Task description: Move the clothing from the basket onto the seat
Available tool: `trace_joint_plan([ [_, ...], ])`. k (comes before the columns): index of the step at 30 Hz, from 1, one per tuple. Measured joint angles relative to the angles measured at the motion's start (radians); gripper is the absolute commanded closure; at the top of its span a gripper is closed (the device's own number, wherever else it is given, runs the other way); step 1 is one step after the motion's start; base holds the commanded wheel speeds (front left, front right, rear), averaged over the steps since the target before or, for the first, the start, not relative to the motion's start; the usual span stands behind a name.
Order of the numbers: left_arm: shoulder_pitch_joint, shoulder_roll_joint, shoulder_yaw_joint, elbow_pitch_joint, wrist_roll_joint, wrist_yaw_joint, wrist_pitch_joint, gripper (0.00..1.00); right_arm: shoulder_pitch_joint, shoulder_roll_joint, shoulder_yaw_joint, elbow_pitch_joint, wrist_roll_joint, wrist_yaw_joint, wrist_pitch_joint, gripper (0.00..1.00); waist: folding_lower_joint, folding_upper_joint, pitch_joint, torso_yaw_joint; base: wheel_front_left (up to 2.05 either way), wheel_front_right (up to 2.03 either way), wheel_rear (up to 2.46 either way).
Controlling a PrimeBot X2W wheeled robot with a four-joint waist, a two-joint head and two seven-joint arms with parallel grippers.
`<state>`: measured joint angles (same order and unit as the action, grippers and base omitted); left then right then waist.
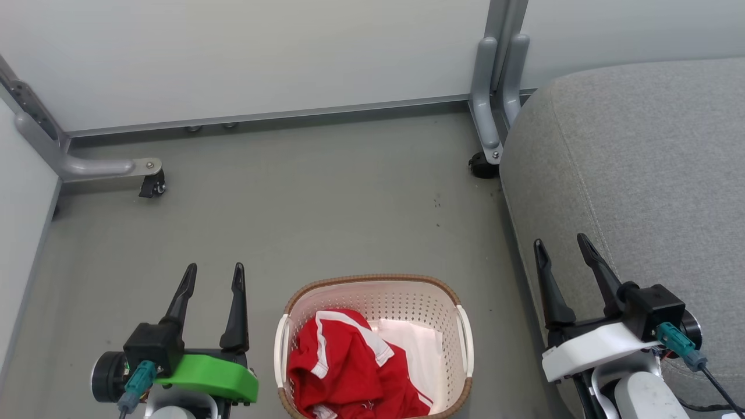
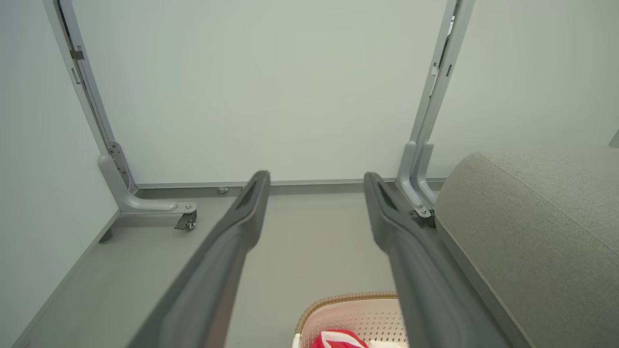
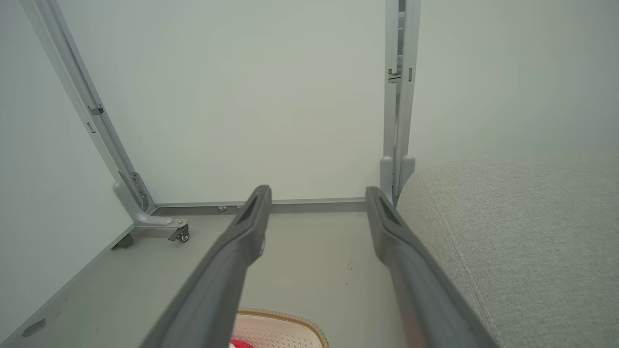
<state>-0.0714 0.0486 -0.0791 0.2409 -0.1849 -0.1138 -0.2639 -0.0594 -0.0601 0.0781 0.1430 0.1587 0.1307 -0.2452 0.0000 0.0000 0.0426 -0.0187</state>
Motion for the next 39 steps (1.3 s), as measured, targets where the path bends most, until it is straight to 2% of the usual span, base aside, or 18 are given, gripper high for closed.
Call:
trace_joint_plan([
  [12, -0.001, 0.0, -0.006, 0.006, 0.012, 0.012, 0.0, 0.0, -0.001, 0.002, -0.002, -0.003, 0.007, 0.0, 0.006, 0.0, 0.0, 0.0, 0.008, 0.0, 0.0, 0.0, 0.0],
  [21, -0.092, 0.0, -0.102, 0.081, 0.068, 0.035, 0.0, 0.0, -0.042, -0.012, -0.009, -0.05, 0.007, 0.0, 0.014, 0.0, 0.0, 0.0, 0.073, -0.001, 0.0, 0.0, 0.0],
  [31, -0.312, 0.0, -0.297, 0.298, 0.118, 0.07, 0.0, 0.0, -0.163, -0.028, 0.02, -0.123, 0.011, 0.0, 0.015, 0.0, 0.0, 0.0, 0.242, -0.016, 0.0, 0.0, 0.0],
  [39, -0.498, -0.002, -0.446, 0.59, 0.191, 0.091, 0.0, 0.0, -0.259, -0.026, 0.051, -0.152, 0.016, 0.0, 0.002, 0.0, 0.0001, 0.0, 0.406, -0.041, 0.0, 0.0, 0.0],
])
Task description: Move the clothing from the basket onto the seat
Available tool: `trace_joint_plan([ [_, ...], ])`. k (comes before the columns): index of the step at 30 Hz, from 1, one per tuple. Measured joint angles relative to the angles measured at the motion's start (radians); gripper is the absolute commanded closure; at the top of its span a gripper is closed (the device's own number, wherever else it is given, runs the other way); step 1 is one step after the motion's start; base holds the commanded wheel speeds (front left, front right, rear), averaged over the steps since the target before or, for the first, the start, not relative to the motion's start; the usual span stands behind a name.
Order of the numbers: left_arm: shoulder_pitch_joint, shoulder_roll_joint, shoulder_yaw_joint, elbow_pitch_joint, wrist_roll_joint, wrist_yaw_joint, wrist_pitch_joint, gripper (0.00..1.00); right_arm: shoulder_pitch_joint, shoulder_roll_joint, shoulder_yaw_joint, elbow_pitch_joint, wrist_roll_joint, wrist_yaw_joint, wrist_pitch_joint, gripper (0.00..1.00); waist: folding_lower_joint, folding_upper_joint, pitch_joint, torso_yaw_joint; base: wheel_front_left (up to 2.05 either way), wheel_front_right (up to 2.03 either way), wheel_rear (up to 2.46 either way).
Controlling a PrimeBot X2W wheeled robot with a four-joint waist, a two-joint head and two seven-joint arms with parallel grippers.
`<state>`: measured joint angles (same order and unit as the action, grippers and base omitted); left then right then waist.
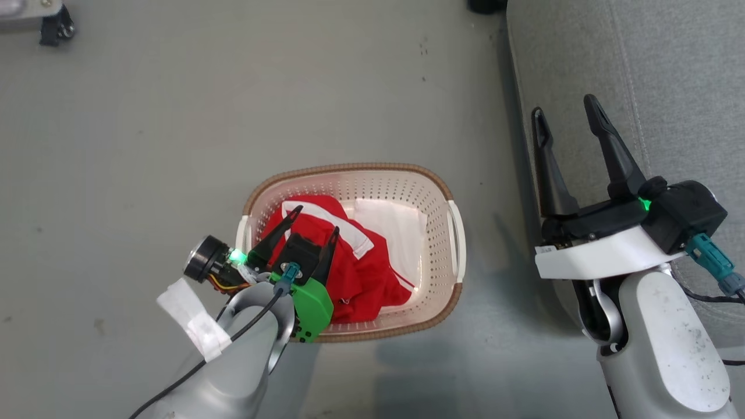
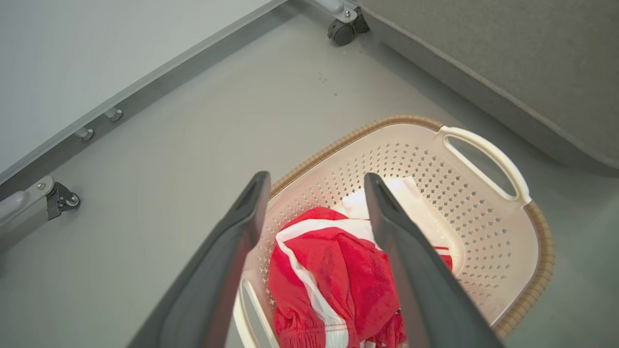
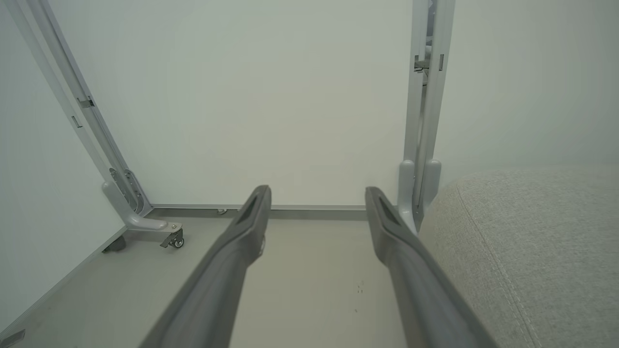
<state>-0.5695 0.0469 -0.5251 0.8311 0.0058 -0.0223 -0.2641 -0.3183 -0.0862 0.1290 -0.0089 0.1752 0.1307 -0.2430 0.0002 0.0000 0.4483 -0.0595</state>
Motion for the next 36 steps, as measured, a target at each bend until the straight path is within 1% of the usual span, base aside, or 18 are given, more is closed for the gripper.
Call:
trace_joint_plan([
  [5, -0.122, -0.001, -0.088, 0.177, 0.051, 0.006, 0.011, 0.0, -0.049, 0.006, 0.011, 0.001, 0.006, 0.0, -0.01, 0.0, 0.0, 0.0, 0.103, -0.021, 0.0, 0.0, 0.0],
  [9, -0.197, 0.0, -0.123, 0.282, 0.06, 0.024, 0.054, 0.0, -0.08, 0.012, 0.023, 0.011, 0.016, 0.0, -0.014, 0.0, 0.0, 0.0, 0.181, -0.041, 0.0, 0.0, 0.0],
  [12, -0.241, 0.0, -0.126, 0.337, 0.052, 0.032, 0.086, 0.0, -0.099, 0.017, 0.033, 0.016, 0.026, 0.0, -0.016, 0.0, 0.0001, 0.0, 0.232, -0.057, 0.0, 0.0, 0.0],
  [17, -0.304, -0.001, -0.147, 0.404, 0.052, 0.054, 0.165, 0.0, -0.108, 0.021, 0.033, 0.018, 0.037, 0.0, -0.018, 0.0, 0.0001, 0.0, 0.305, -0.085, 0.0, 0.0, 0.0],
  [21, -0.338, 0.008, -0.165, 0.431, 0.066, 0.055, 0.218, 0.0, -0.117, 0.026, 0.036, 0.015, 0.05, 0.0, -0.019, 0.0, 0.0, 0.0, 0.354, -0.108, 0.0, 0.0, 0.0],
  [28, -0.373, 0.045, -0.211, 0.449, 0.096, 0.062, 0.363, 0.0, -0.136, 0.033, 0.048, 0.012, 0.069, 0.0, -0.019, 0.0, -0.0001, 0.0, 0.412, -0.145, 0.0, 0.0, 0.0],
  [30, -0.381, 0.058, -0.215, 0.453, 0.101, 0.062, 0.442, 0.0, -0.138, 0.034, 0.052, 0.011, 0.076, 0.0, -0.019, 0.0, -0.0001, 0.0, 0.427, -0.156, 0.0, 0.0, 0.0],
  [31, -0.384, 0.062, -0.217, 0.454, 0.101, 0.061, 0.482, 0.19, -0.139, 0.034, 0.053, 0.01, 0.077, 0.0, -0.019, 0.0, -0.0001, 0.0, 0.431, -0.159, 0.0, 0.0, 0.0],
  [32, -0.385, 0.064, -0.221, 0.454, 0.101, 0.06, 0.505, 0.52, -0.14, 0.035, 0.055, 0.01, 0.077, 0.0, -0.019, 0.0, 0.0, 0.0, 0.434, -0.161, 0.0, 0.0, 0.0],
  [33, -0.385, 0.068, -0.225, 0.455, 0.103, 0.057, 0.53, 1.0, -0.142, 0.035, 0.056, 0.009, 0.077, 0.0, -0.019, 0.0, 0.0, 0.0, 0.436, -0.163, 0.0, 0.0, 0.0],
  [34, -0.385, 0.071, -0.232, 0.455, 0.105, 0.049, 0.561, 1.0, -0.144, 0.035, 0.057, 0.009, 0.077, 0.0, -0.019, 0.0, -0.0001, 0.0, 0.438, -0.165, 0.0, 0.0, 0.0],
  [36, -0.387, 0.076, -0.243, 0.456, 0.109, 0.045, 0.571, 1.0, -0.151, 0.035, 0.057, 0.009, 0.078, 0.0, -0.019, 0.0, -0.0001, 0.0, 0.44, -0.167, 0.0, 0.0, 0.0],
])
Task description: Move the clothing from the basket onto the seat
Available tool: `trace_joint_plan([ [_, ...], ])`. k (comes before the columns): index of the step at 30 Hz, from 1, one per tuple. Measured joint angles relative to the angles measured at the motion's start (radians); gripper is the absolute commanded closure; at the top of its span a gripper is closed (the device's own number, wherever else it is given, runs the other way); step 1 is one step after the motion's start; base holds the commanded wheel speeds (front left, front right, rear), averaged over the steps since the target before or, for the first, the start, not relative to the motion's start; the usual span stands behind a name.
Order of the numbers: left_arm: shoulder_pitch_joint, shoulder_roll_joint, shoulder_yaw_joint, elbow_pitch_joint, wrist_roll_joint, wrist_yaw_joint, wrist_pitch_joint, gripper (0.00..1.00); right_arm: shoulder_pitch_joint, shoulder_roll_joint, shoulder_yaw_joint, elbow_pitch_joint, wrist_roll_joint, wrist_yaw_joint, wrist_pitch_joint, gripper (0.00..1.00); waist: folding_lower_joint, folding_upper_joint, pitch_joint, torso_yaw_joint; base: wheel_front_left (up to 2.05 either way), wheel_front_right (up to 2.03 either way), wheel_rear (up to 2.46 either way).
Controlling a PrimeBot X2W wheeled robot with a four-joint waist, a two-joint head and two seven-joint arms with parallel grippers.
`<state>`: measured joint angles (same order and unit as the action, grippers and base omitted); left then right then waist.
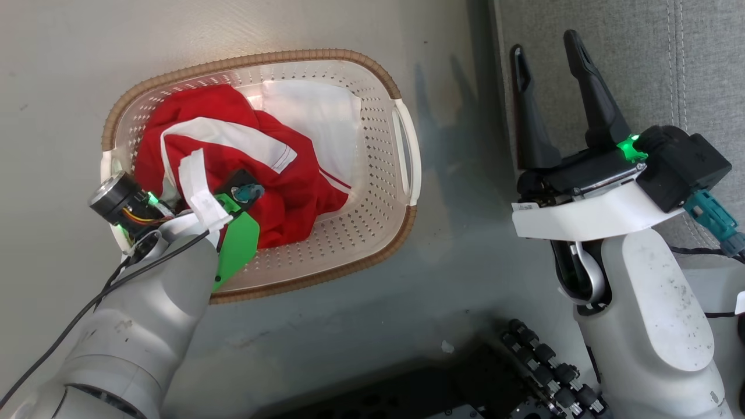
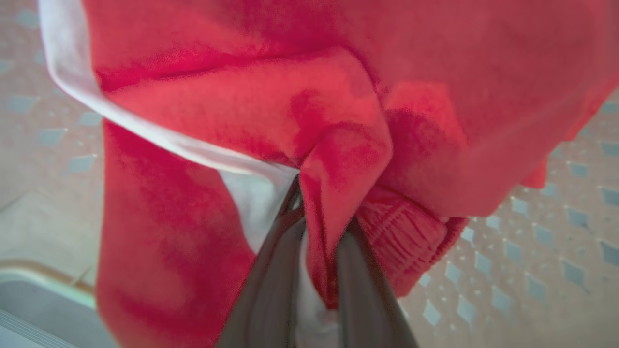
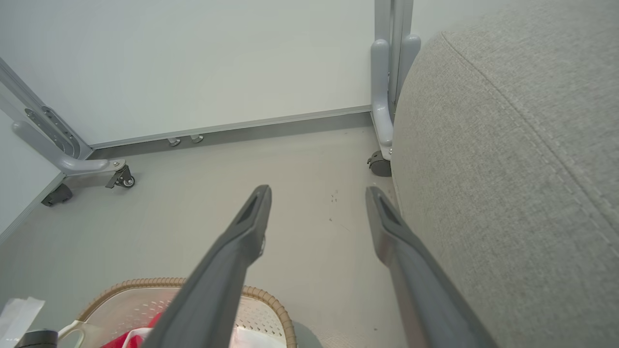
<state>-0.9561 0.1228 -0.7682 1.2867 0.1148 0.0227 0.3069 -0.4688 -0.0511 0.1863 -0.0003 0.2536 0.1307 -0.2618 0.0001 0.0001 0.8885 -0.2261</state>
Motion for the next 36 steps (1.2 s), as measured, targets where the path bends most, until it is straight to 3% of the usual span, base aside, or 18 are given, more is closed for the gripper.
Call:
trace_joint_plan([
  [7, -0.007, 0.006, -0.01, 0.001, -0.006, -0.014, -0.056, 1.0, -0.006, 0.0, -0.004, 0.0, 0.002, 0.0, 0.0, 0.0, 0.0, 0.0, -0.013, 0.004, 0.0, 0.0, 0.0],
  [25, 0.077, -0.051, 0.175, -0.021, -0.287, -0.107, -0.492, 1.0, 0.098, -0.004, -0.054, 0.016, -0.04, 0.0, -0.001, 0.0, -0.0001, 0.0, -0.208, 0.06, 0.0, 0.0, 0.0],
  [31, 0.118, -0.072, 0.209, -0.089, -0.365, -0.104, -0.546, 1.0, 0.159, -0.018, -0.077, 0.026, -0.054, 0.0, -0.001, 0.0, -0.0001, 0.0, -0.301, 0.089, 0.0, 0.0, 0.0],
  [36, 0.189, -0.073, 0.205, -0.224, -0.466, -0.11, -0.555, 1.0, 0.208, -0.021, -0.088, 0.03, -0.057, 0.0, -0.001, 0.0, -0.0002, 0.0, -0.383, 0.111, 0.0, 0.0, 0.0],
])
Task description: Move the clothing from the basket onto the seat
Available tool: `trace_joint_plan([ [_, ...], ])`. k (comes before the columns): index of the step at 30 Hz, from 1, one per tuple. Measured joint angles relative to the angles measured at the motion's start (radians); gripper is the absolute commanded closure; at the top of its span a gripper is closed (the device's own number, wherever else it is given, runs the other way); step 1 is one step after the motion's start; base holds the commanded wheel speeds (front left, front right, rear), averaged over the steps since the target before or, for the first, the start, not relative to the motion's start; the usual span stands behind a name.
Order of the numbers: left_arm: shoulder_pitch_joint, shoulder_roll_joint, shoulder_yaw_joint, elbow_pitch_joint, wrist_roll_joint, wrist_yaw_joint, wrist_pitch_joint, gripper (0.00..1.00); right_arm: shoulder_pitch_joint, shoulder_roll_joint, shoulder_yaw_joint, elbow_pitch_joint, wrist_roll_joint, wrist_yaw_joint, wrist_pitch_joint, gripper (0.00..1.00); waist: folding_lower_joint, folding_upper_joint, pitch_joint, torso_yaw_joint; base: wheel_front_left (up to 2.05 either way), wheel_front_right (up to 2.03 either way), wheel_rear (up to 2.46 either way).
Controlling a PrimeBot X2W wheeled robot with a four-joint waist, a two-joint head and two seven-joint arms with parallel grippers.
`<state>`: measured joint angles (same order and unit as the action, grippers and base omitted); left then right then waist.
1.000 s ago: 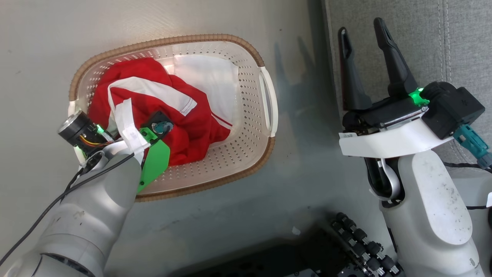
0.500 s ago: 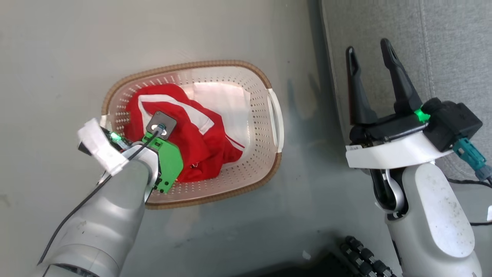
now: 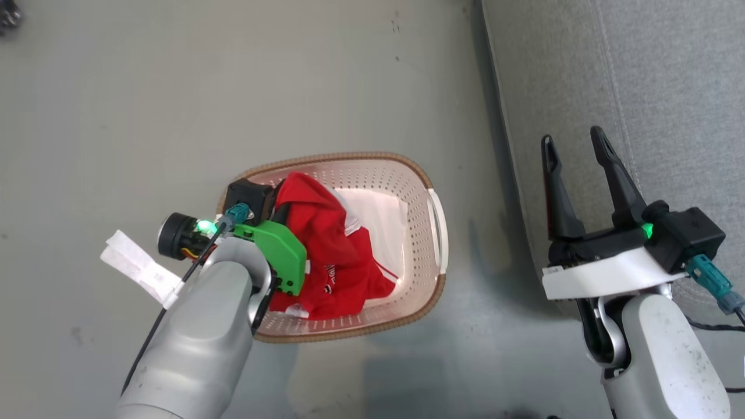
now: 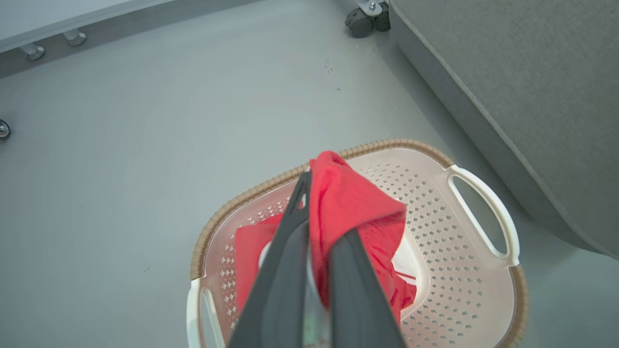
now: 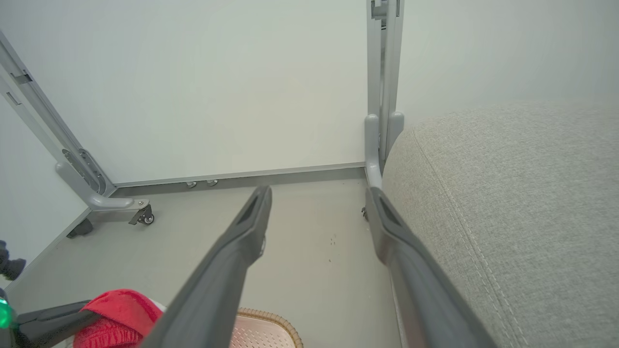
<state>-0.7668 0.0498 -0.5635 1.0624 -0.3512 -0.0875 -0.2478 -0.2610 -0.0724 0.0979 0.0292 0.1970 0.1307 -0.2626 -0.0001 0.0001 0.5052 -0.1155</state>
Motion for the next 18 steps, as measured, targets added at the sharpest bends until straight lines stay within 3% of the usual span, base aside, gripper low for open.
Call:
trace_joint_plan([
  [9, 0.101, 0.003, -0.006, -0.312, -0.043, 0.026, -0.013, 1.0, 0.078, -0.001, -0.024, -0.019, -0.009, 0.0, 0.029, 0.0, 0.0, 0.0, -0.124, 0.036, 0.0, 0.0, 0.0],
  [18, 0.242, 0.061, 0.076, -0.731, -0.032, 0.036, -0.015, 1.0, 0.134, 0.002, -0.029, -0.062, -0.016, 0.0, 0.069, 0.0, 0.0, 0.0, -0.223, 0.066, 0.0, 0.0, 0.0],
])
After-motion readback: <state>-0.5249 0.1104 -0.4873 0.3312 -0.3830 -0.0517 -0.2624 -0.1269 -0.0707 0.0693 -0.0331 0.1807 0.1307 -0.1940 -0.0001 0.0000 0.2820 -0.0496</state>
